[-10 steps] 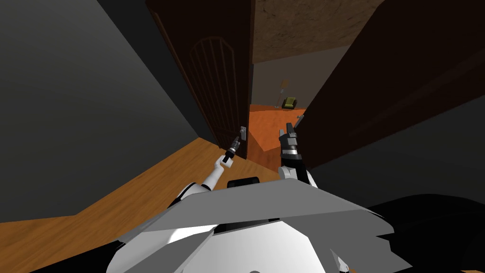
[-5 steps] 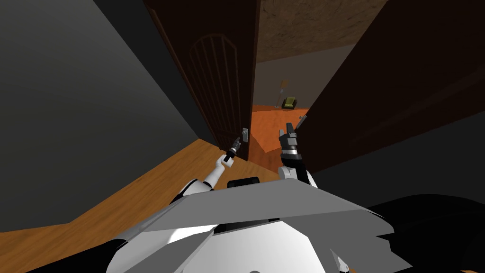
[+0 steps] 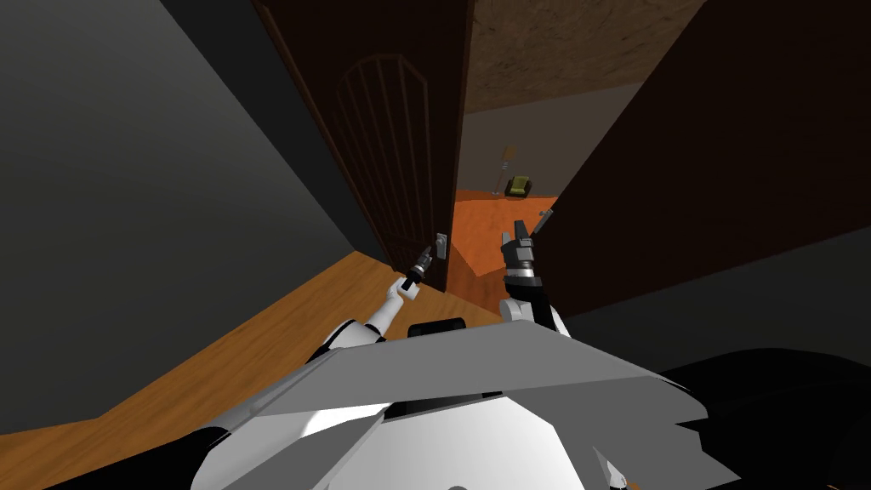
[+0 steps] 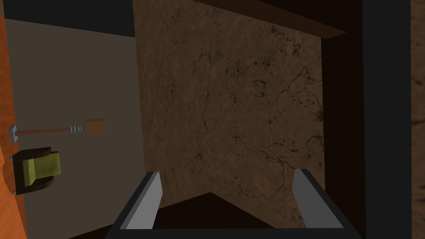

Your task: Push the door open

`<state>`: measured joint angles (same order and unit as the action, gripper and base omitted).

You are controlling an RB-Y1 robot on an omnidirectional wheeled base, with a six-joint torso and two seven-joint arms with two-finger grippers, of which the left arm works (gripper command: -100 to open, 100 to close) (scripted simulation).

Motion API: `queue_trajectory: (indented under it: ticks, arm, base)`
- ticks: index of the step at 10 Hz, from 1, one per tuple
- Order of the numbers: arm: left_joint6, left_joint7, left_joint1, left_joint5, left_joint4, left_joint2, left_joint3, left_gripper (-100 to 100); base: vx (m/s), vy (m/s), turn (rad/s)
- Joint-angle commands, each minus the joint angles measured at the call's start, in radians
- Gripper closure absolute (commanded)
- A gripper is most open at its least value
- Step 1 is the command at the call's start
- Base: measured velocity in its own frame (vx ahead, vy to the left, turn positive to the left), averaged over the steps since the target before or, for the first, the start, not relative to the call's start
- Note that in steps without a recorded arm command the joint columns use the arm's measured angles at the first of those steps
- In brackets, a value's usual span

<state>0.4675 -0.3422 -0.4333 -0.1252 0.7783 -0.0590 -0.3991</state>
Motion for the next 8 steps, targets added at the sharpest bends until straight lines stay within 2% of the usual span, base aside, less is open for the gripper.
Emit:
queue_trajectory:
  ticks: [1,4,6,7,8]
  arm:
    - [-0.001,0.004,0.001,0.001,0.0,-0.002,0.004,-100]
    - [0.0,0.011,0.0,0.003,-0.007,0.003,0.013,-100]
    - [0.001,0.015,0.0,0.005,-0.011,0.014,0.019,-100]
    - [0.003,0.014,-0.003,0.005,-0.015,0.012,0.018,-100]
    - [0.003,0.014,-0.003,0.005,-0.015,0.012,0.018,100]
  base:
    - [0.177,-0.061,-0.032]
    - [0.198,-0.119,-0.027]
    - [0.167,-0.11,-0.031]
    - [0.081,-0.046,0.0]
    - [-0.011,0.004,0.005]
